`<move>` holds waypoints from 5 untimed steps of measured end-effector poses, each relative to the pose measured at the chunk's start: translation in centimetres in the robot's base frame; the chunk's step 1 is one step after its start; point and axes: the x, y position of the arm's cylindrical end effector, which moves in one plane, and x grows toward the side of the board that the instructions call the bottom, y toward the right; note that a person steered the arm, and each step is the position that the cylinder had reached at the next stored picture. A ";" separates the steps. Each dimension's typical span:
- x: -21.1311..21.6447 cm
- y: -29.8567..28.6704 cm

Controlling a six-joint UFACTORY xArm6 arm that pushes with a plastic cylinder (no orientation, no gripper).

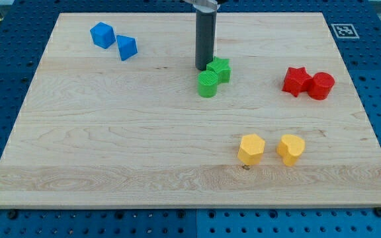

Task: Move the green star above the yellow heart

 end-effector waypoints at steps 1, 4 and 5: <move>0.1 -0.3; 5.5 5.6; 1.7 4.5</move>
